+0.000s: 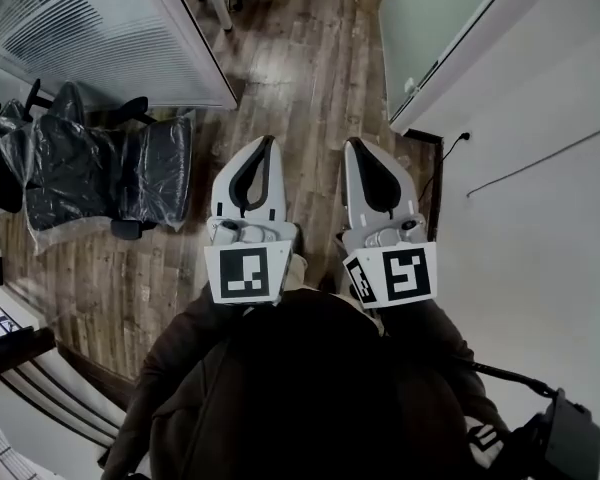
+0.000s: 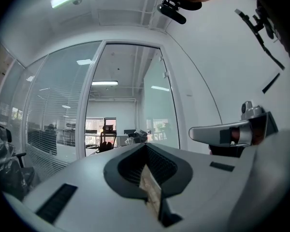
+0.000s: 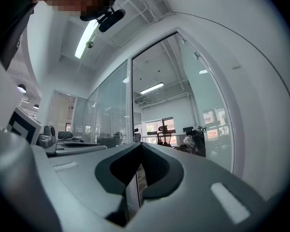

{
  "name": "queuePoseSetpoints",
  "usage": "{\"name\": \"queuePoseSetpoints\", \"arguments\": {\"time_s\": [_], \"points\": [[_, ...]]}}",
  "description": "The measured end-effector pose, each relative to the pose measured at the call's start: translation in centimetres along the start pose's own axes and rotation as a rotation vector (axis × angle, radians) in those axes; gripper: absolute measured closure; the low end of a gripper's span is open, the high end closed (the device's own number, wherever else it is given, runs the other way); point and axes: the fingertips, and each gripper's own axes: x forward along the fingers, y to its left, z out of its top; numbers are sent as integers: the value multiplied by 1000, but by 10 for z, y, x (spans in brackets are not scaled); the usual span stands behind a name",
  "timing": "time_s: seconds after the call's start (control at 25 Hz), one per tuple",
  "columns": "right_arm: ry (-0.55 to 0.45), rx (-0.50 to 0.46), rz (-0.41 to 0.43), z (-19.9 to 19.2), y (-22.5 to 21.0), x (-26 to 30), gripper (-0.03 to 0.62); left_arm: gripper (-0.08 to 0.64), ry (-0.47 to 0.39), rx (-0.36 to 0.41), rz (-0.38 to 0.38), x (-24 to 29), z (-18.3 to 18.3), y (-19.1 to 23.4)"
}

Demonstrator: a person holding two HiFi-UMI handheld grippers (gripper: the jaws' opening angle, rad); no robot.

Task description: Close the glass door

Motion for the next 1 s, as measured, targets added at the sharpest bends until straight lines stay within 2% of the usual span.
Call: {"name": "queuePoseSetpoints", "arguments": {"time_s": [0.32,0.56,0.8,0.88,1.0], "points": [[11,-24,-48,7,-14,83,591,563,-15,-39,-47,71,5,55],[8,-33,-78,9,-57,117,591,563,-11,-63,-41,127,4,56],[11,-38,-99,8,-77,152,591,563,-20,-52,-80,169,8,64],[9,-38,-106,6,-94,171,591,563,-15,-44,-87,195,7,65],[9,-27,-105,-1,-149,195,591,563,6,-31,-87,251,-2,46]]}}
